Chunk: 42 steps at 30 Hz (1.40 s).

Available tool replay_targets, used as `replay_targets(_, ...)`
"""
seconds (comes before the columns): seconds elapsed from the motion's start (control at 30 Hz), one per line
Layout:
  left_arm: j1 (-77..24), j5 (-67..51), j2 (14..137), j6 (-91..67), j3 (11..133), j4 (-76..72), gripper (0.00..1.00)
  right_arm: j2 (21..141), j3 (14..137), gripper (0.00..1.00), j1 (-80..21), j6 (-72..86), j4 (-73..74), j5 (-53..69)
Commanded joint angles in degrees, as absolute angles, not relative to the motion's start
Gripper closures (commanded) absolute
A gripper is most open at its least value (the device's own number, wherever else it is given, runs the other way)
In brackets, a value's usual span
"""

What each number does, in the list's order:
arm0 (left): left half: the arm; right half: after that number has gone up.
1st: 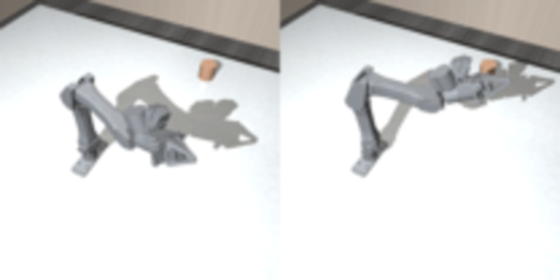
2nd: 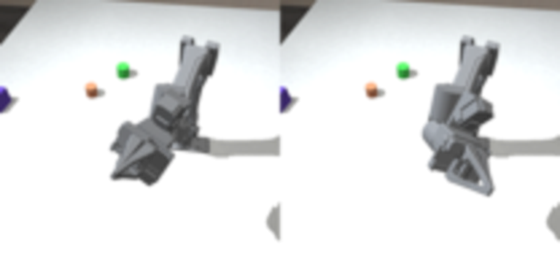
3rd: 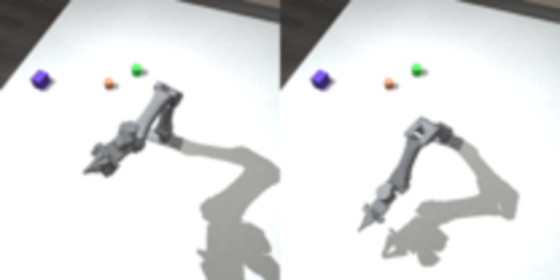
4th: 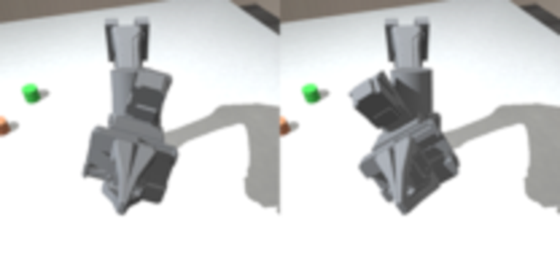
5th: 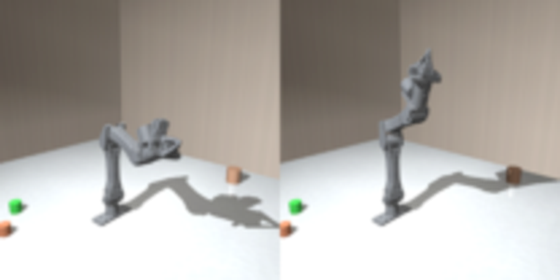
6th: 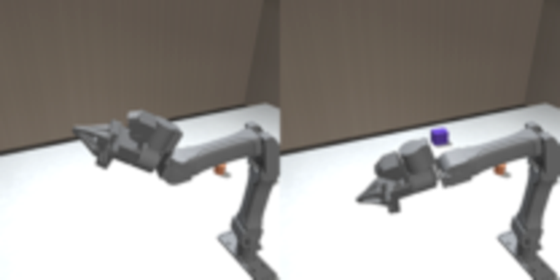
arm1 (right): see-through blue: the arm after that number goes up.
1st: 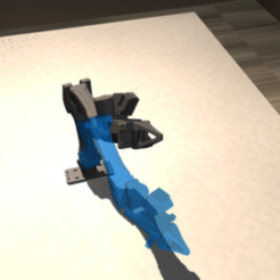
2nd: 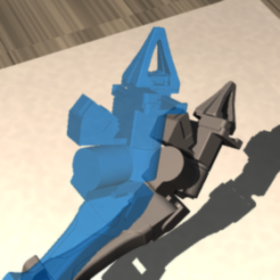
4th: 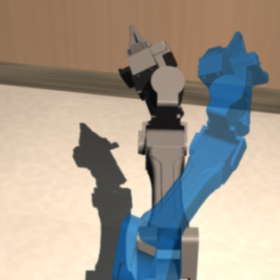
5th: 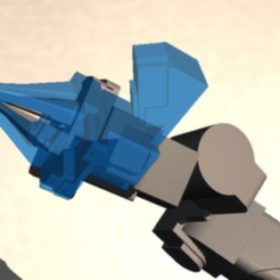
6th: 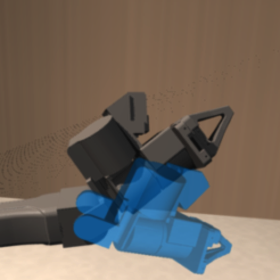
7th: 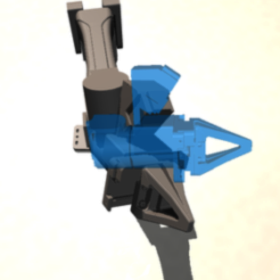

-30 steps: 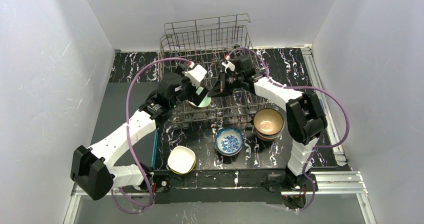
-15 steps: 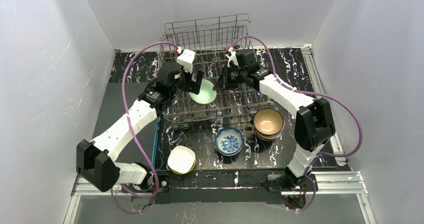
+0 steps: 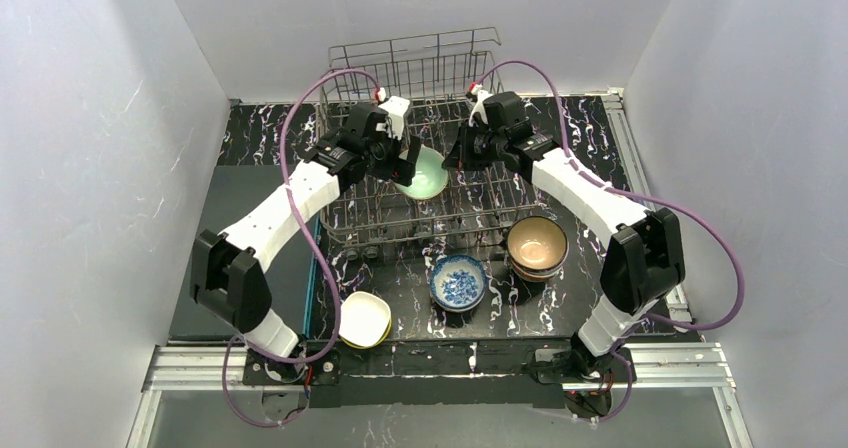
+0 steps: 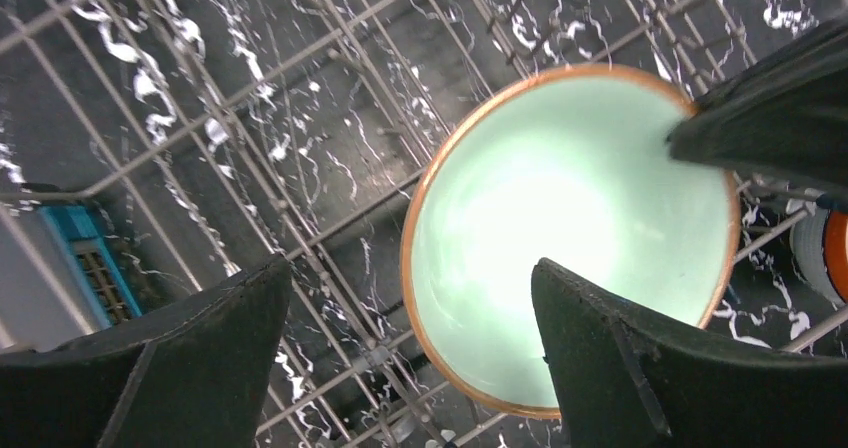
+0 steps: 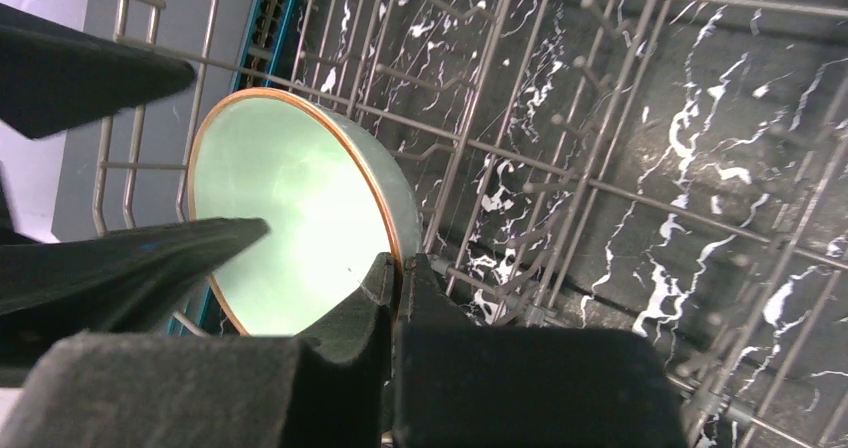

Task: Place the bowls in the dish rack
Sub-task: Turn the bowl upside down on the dish rack.

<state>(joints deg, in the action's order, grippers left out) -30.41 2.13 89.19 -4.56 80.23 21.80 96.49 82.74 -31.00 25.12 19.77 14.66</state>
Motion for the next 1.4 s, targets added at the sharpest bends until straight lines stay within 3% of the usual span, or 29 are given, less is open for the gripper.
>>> replay_targets(0.0, -29.97, -3.66, 90.57, -5.03, 83.20, 27.92, 0.15, 91.75, 86.74, 0.99, -30.33, 24.96, 15.80, 12.99)
replay_targets(0.2, -29.97, -4.64, 91.41, -5.33, 83.63, 28.30, 0.46, 91.25, 87.47, 0.99, -30.23, 25.29, 15.81, 13.43)
replay_targets(0.33, -29.90, -4.89, 91.00, -6.42, 83.35, 27.64, 0.89, 91.13, 87.24, 0.99, -30.09, 25.40, 15.29, 14.36)
replay_targets(0.37, -29.92, -4.57, 90.85, -6.82, 83.21, 27.42, 1.00, 91.14, 87.06, 0.88, -30.01, 25.40, 15.07, 14.73)
replay_targets(0.6, -28.07, -4.31, 87.08, -9.01, 79.41, 22.17, 1.00, 89.52, 80.41, 0.05, -27.92, 30.44, 7.72, 22.94)
replay_targets(0.63, -27.63, -4.92, 86.45, -9.44, 78.72, 21.18, 1.00, 89.21, 78.51, 0.02, -27.22, 32.37, 4.72, 25.47)
replay_targets(0.77, -25.62, -11.04, 84.03, -11.59, 76.23, 16.70, 1.00, 88.68, 72.17, 0.01, -25.25, 40.73, -8.33, 33.49)
replay_targets(1.17, -21.19, -27.57, 76.80, -16.20, 68.01, 0.81, 1.00, 88.64, 68.56, 0.01, -25.24, 46.24, -22.54, 44.77)
replay_targets(1.37, -20.95, -32.39, 75.11, -16.95, 65.77, -4.45, 1.00, 87.20, 67.52, 0.01, -25.30, 44.07, -20.30, 45.50)
